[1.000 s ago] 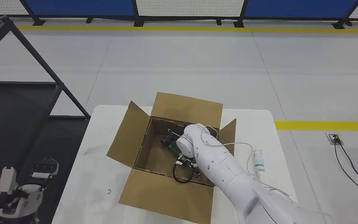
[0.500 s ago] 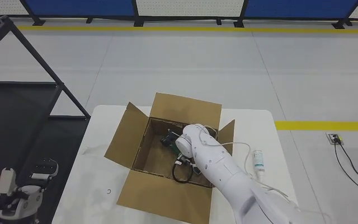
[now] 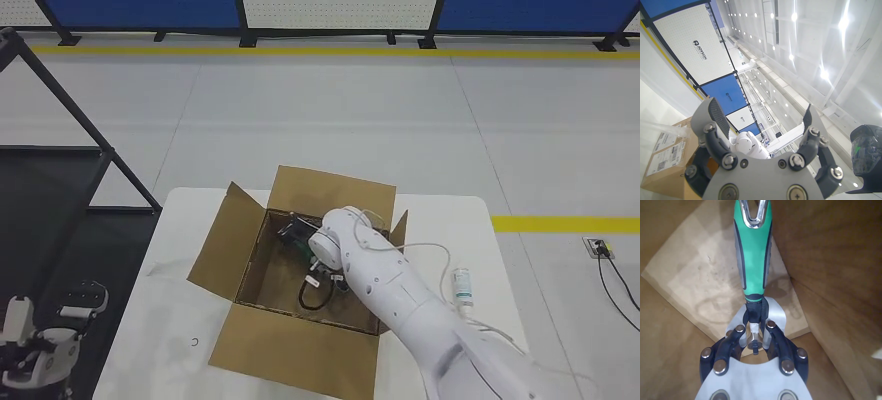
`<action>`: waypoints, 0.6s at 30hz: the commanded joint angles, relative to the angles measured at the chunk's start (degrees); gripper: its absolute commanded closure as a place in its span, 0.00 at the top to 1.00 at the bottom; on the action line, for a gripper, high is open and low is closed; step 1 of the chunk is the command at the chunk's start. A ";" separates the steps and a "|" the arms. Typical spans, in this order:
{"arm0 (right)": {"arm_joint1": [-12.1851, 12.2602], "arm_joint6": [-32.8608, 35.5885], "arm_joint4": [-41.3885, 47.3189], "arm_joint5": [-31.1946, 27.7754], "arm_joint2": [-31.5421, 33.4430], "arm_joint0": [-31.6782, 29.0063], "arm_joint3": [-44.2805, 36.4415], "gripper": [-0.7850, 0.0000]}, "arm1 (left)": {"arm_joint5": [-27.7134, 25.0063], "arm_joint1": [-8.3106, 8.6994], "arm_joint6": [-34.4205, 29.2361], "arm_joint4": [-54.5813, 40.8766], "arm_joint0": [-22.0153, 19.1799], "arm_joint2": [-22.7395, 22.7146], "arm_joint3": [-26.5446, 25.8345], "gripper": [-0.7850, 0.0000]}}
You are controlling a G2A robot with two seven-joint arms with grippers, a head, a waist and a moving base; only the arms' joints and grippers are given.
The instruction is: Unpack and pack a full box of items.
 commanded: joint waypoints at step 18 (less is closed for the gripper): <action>15.16 15.10 -20.17 2.82 21.32 -28.20 -65.67 0.00 | 1.54 -0.01 -0.52 2.52 -2.09 2.38 -0.02 1.00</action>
